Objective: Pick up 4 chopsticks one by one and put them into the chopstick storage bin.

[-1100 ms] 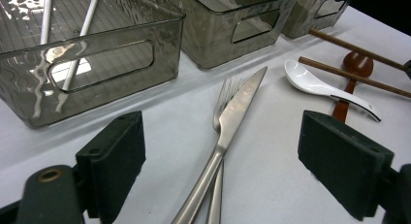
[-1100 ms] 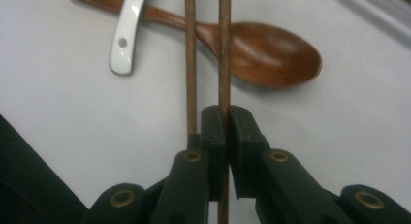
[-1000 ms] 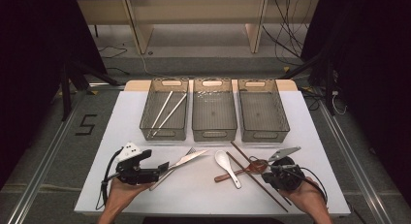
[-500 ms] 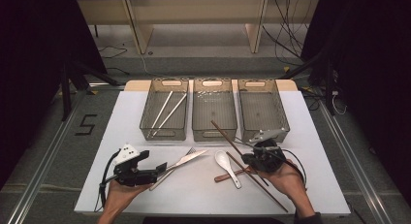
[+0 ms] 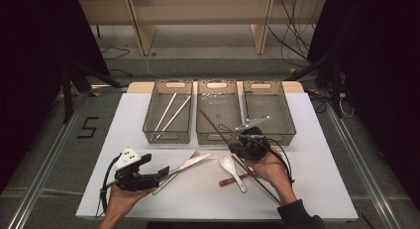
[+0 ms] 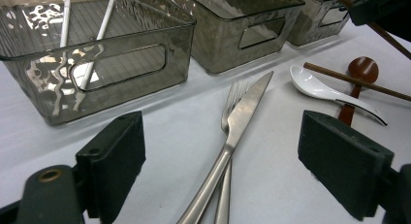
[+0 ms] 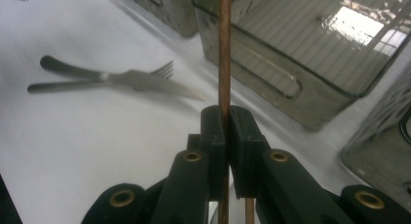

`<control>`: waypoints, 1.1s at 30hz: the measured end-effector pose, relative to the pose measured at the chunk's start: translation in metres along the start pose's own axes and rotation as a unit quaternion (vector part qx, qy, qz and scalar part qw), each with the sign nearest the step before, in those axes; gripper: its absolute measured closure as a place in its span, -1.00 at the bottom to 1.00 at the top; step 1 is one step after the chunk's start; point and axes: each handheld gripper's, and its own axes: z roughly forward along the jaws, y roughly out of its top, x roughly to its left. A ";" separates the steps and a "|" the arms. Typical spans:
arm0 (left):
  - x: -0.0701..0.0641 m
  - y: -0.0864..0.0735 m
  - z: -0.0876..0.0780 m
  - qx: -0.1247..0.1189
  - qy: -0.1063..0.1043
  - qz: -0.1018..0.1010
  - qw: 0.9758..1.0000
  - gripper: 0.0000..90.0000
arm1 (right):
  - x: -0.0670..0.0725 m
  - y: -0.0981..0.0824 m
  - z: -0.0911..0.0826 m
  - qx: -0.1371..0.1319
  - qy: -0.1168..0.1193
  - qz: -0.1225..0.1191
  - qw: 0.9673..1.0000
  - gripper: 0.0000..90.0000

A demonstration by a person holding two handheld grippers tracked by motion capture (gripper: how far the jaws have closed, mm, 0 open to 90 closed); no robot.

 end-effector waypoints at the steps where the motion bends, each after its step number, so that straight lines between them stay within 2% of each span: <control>1: 0.000 0.000 0.000 0.000 0.001 0.000 1.000 -0.63 | 0.000 0.001 0.001 -0.002 0.001 0.002 1.000 0.91; 5: 0.000 0.000 -0.001 -0.003 0.002 0.002 1.000 -0.63 | -0.001 0.010 0.006 -0.012 0.007 0.005 1.000 0.91; 22: 0.000 0.000 -0.004 -0.016 0.003 0.001 1.000 -0.63 | 0.011 0.058 0.034 -0.024 0.007 0.008 1.000 0.91; 30: 0.000 -0.001 -0.006 -0.017 0.002 0.005 1.000 -0.63 | 0.008 0.072 0.046 -0.023 0.012 0.024 0.999 0.91; 33: -0.001 -0.002 -0.009 -0.019 0.005 0.000 1.000 -0.63 | 0.008 0.080 0.049 -0.026 0.009 0.032 0.999 0.91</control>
